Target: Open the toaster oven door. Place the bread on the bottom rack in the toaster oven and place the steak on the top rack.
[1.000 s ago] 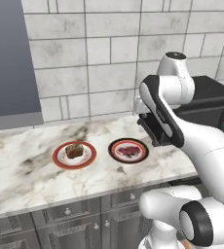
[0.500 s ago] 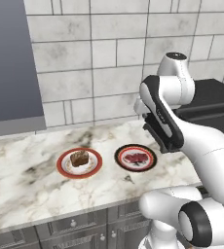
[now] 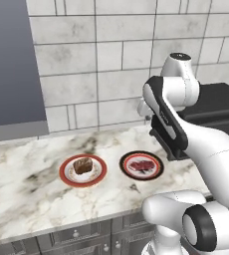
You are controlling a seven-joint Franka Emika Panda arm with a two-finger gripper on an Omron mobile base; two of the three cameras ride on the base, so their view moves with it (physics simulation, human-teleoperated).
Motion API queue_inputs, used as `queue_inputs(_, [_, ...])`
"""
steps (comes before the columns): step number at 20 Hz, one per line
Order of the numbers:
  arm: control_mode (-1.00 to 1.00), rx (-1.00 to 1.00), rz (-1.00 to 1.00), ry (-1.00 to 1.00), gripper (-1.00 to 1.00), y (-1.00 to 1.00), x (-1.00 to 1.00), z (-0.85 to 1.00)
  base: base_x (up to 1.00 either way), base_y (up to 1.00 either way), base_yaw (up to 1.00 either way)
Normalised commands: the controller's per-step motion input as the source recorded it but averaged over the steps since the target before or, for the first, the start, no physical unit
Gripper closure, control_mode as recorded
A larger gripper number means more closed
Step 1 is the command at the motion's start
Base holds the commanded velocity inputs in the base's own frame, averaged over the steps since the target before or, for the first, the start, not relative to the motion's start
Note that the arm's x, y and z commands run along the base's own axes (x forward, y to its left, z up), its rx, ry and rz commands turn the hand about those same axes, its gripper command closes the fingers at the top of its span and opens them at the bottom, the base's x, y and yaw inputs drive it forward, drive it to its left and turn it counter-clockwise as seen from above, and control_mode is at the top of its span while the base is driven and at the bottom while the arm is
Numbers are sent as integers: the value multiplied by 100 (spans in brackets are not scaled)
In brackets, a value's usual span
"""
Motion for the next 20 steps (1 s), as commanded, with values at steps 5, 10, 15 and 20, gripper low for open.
queue_inputs(5, [100,0,0,0,-100,0,0,0,45,-15,5])
queue_inputs(10, [100,0,0,0,-100,0,0,0,8,-1,1])
queue_inputs(15, [100,0,0,0,-100,0,0,0,0,0,0])
queue_inputs(20, [100,0,0,0,-100,0,0,0,0,0,0])
